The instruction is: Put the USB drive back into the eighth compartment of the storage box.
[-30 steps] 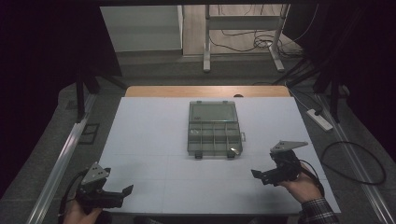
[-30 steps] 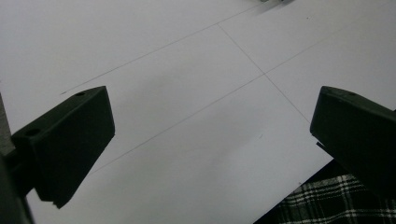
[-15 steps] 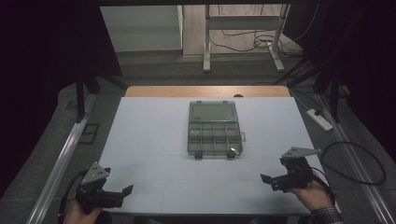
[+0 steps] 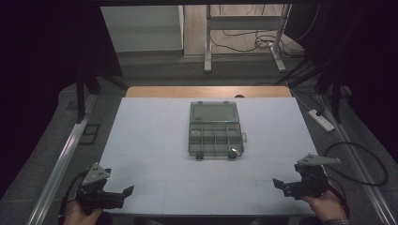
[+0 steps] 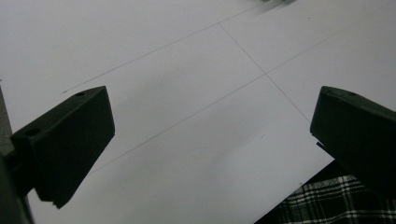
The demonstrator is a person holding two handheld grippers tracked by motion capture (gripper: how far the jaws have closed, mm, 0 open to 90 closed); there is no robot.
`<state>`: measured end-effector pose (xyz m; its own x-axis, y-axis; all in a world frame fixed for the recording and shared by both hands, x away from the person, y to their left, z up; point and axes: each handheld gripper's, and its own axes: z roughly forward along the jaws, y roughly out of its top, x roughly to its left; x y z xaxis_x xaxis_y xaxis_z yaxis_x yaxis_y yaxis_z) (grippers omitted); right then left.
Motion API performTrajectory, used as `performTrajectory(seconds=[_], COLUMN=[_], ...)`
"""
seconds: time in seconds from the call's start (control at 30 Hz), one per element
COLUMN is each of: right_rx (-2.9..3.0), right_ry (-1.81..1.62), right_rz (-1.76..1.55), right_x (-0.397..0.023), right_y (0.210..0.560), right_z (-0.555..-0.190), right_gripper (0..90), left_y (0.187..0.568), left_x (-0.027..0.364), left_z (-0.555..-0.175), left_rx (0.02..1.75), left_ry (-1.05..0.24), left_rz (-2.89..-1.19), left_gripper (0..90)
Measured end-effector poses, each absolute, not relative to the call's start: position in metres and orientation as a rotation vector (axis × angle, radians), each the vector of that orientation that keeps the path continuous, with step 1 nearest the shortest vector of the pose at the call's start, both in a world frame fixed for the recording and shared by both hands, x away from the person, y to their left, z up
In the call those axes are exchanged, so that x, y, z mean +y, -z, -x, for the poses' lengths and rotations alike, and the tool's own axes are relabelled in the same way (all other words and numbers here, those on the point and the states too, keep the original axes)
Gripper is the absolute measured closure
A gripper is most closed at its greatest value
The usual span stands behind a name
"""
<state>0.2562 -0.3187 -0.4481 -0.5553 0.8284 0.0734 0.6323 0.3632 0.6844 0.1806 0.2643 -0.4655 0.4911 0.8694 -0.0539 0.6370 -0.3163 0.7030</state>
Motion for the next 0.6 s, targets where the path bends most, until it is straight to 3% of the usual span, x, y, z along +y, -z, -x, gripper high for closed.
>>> performTrajectory(seconds=[0.6], right_rx=[2.350], right_ry=[-0.916], right_rz=[-1.301], right_x=[-0.325], right_y=[0.445], right_z=[-0.240], right_gripper=[0.0], left_y=[0.466], left_x=[0.265], left_z=[-0.181], left_rx=[1.246], left_ry=[-0.440], left_rz=[-2.054], left_gripper=[0.0])
